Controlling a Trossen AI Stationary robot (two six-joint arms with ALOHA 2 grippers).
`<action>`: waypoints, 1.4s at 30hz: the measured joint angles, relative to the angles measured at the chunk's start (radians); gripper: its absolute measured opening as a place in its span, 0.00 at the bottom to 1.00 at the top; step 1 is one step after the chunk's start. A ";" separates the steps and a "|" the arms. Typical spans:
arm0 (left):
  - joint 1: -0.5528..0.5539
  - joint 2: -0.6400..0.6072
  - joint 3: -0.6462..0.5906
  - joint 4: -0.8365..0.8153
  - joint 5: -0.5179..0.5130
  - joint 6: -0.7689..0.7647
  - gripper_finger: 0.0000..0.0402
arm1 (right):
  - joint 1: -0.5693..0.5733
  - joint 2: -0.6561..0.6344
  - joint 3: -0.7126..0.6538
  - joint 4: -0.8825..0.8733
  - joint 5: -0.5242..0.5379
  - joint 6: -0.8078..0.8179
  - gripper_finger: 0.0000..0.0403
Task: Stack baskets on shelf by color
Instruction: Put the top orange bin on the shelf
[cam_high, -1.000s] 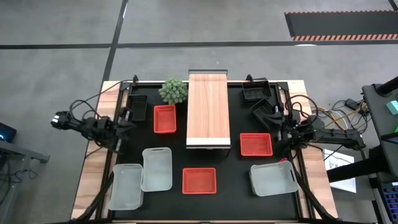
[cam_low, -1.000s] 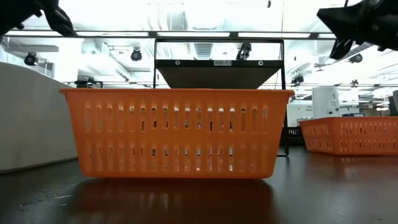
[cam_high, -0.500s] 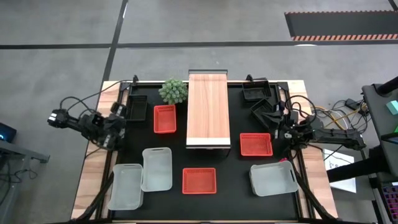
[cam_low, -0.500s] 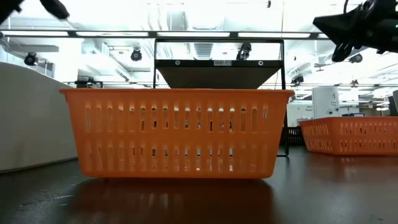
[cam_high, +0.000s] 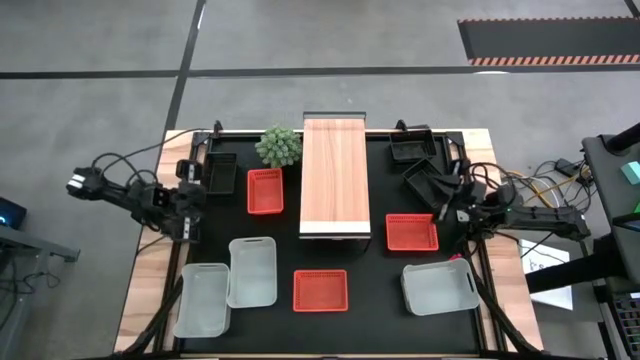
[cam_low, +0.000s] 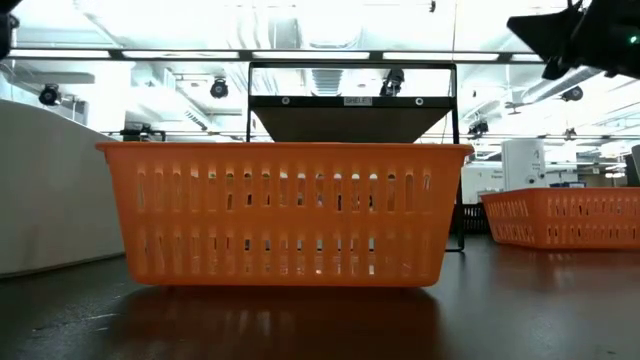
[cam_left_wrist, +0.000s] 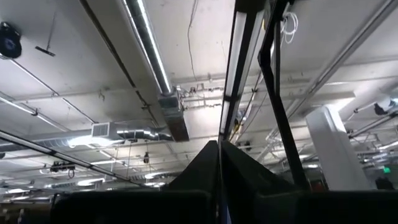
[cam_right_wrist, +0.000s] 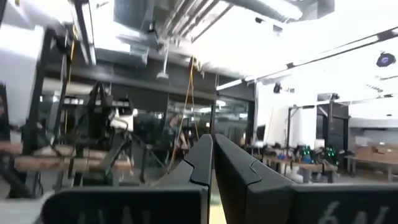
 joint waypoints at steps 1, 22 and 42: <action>0.000 0.030 0.020 -0.002 -0.001 0.000 0.00 | 0.000 0.001 0.000 0.011 0.001 0.003 0.02; 0.002 0.379 0.737 -1.607 -0.331 -0.507 0.00 | 0.000 0.246 0.117 0.288 -0.200 -0.105 0.02; 0.322 0.668 0.764 -1.976 -0.009 -0.525 0.14 | 0.000 0.403 0.373 -0.221 -0.199 -0.067 0.02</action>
